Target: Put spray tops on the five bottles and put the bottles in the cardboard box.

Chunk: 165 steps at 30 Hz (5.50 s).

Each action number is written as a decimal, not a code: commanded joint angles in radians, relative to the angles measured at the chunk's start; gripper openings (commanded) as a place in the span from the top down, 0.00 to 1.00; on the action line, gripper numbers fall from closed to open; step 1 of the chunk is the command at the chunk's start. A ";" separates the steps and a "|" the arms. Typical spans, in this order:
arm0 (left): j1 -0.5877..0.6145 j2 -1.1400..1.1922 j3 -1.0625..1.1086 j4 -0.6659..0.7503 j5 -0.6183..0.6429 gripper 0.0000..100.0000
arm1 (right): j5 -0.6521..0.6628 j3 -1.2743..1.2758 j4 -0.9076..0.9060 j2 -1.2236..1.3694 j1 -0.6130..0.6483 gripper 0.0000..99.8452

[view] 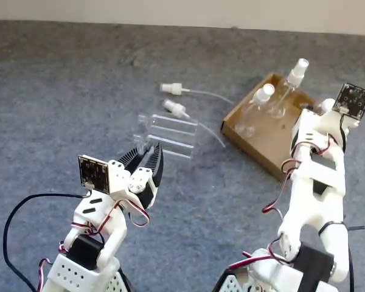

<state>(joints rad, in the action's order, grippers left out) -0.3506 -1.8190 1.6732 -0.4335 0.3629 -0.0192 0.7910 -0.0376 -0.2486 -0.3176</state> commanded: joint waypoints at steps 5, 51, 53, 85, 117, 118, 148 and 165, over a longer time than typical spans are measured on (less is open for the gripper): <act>0.005 -0.016 0.019 0.000 0.009 0.97 | -0.014 -0.076 0.033 0.030 -0.013 0.87; 0.005 -0.016 0.019 -0.002 0.009 0.97 | -0.014 -0.151 0.074 0.275 -0.015 0.86; 0.005 -0.016 0.019 -0.002 0.009 0.97 | -0.011 -0.151 0.074 0.275 -0.015 0.86; 0.005 -0.016 0.019 -0.002 0.009 0.97 | 0.083 -0.142 0.073 0.271 -0.015 0.78; 0.015 -0.016 0.012 -0.018 0.006 1.00 | 0.083 -0.151 -0.791 -0.590 0.001 0.89; 0.019 -0.016 0.012 -0.018 0.006 1.00 | 0.083 -0.151 -0.796 -0.625 0.015 0.93; 0.710 -0.016 -0.090 -0.364 0.009 1.00 | 0.503 -0.687 -1.305 -0.035 0.935 0.85; 0.705 -0.016 -0.058 -0.359 -0.054 1.00 | 0.557 -1.406 -1.158 0.682 0.878 0.85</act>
<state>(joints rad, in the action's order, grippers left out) 0.3460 -1.8190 1.6364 -0.7940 0.3629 0.6206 -0.4258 -1.2620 0.3913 0.6199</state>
